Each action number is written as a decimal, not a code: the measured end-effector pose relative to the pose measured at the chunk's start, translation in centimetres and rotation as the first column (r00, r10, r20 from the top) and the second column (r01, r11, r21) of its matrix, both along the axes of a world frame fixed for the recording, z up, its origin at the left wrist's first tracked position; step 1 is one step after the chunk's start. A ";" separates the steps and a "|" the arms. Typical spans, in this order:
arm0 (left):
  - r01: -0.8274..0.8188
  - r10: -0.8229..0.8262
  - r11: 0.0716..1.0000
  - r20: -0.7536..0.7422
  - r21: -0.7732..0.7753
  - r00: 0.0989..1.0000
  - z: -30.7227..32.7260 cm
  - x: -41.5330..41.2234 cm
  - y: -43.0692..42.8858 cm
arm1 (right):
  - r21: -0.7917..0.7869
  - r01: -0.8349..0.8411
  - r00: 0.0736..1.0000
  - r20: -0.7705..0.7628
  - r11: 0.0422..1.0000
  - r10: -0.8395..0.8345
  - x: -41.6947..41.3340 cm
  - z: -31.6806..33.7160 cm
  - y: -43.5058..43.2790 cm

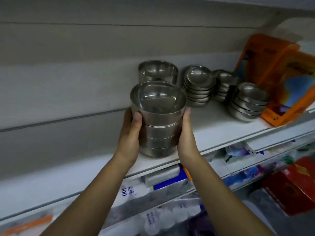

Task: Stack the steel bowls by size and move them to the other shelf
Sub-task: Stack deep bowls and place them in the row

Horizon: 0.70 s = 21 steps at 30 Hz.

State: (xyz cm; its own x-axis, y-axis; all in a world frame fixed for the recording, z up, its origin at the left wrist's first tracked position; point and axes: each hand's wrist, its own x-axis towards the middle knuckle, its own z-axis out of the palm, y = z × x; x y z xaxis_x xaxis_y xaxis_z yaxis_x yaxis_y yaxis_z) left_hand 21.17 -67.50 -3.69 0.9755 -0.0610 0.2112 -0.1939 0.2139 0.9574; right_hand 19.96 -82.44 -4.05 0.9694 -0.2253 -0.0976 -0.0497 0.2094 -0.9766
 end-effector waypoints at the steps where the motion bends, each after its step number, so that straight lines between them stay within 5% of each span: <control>1: -0.039 0.039 0.999 0.002 -0.004 0.999 -0.1 0.1 0.4 | -0.003 -0.032 0.999 -0.001 0.999 0.032 0.7 -0.1 0.4; 9: -0.265 0.266 0.964 -0.020 0.039 0.964 -0.3 1.0 4.9 | -0.034 -0.200 0.979 0.023 0.979 0.200 4.2 0.9 5.2; 15: -0.190 0.193 0.964 0.001 0.188 0.981 -0.4 0.0 5.5 | -0.025 -0.197 0.978 0.067 0.980 0.199 4.8 0.6 5.0; 21: -0.164 0.162 0.972 0.030 0.165 0.986 -0.9 -1.2 4.6 | -0.029 -0.238 0.956 0.171 0.971 0.240 3.1 0.2 4.5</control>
